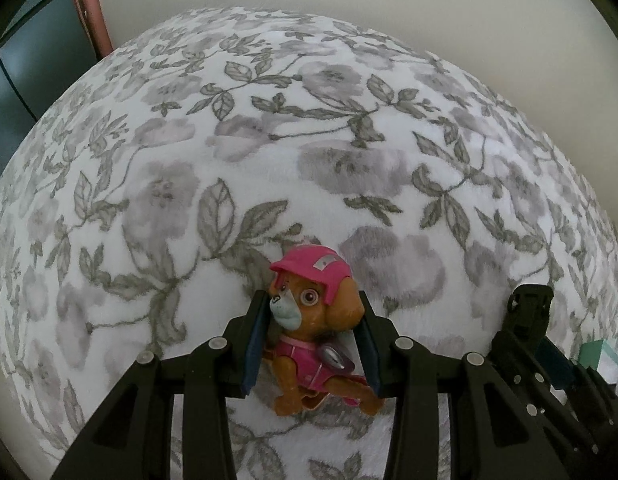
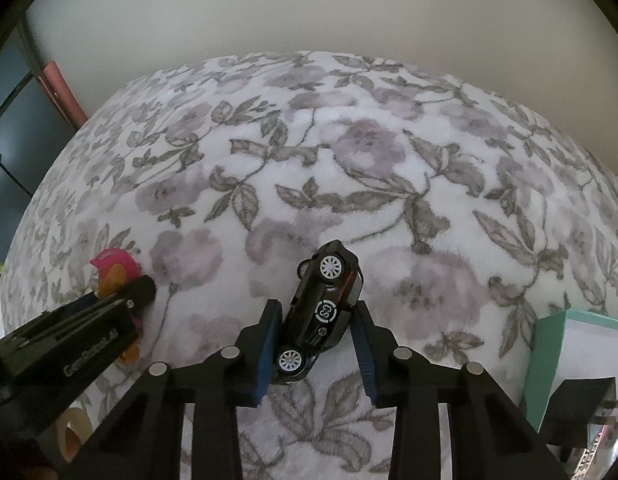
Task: Organize rigid objects
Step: 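Grasp the pink-helmeted toy dog with the left tool while the right tool grasps the black toy car, then lift the toy dog and toy car and carry them over the tray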
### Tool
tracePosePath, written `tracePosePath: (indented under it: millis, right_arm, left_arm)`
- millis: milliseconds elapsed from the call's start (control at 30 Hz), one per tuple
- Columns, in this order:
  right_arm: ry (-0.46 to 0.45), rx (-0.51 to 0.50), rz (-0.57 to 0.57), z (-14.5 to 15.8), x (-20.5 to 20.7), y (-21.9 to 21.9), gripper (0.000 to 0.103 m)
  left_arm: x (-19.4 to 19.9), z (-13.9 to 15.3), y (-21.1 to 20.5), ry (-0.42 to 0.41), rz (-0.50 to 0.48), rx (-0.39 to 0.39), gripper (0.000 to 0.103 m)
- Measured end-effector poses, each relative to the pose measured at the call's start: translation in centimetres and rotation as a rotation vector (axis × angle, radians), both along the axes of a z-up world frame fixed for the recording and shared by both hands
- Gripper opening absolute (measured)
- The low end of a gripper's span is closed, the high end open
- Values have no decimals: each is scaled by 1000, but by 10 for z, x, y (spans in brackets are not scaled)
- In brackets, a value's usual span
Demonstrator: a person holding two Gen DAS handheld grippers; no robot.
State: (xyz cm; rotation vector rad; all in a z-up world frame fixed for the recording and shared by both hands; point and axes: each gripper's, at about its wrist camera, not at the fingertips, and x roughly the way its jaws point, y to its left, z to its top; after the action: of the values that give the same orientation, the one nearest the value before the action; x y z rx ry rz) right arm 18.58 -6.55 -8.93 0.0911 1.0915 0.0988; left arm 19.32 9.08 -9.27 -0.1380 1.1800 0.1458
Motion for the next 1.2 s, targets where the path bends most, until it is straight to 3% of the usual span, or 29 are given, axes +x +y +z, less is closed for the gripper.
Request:
tracePosePath:
  millis: [167, 600, 933, 1200]
  right_arm:
    - [15, -27, 10, 2, -11, 0, 34]
    - [52, -60, -19, 26, -68, -15, 30]
    - [15, -23, -87, 66, -119, -37, 30]
    - [-14, -9, -135, 87, -157, -56, 30]
  left_arm:
    - [-7, 1, -5, 15, -23, -5, 36]
    - [-53, 11, -29, 72, -99, -58, 36]
    - [-94, 70, -52, -30, -156, -88, 36]
    - [-120, 100, -90, -90, -237, -88, 36]
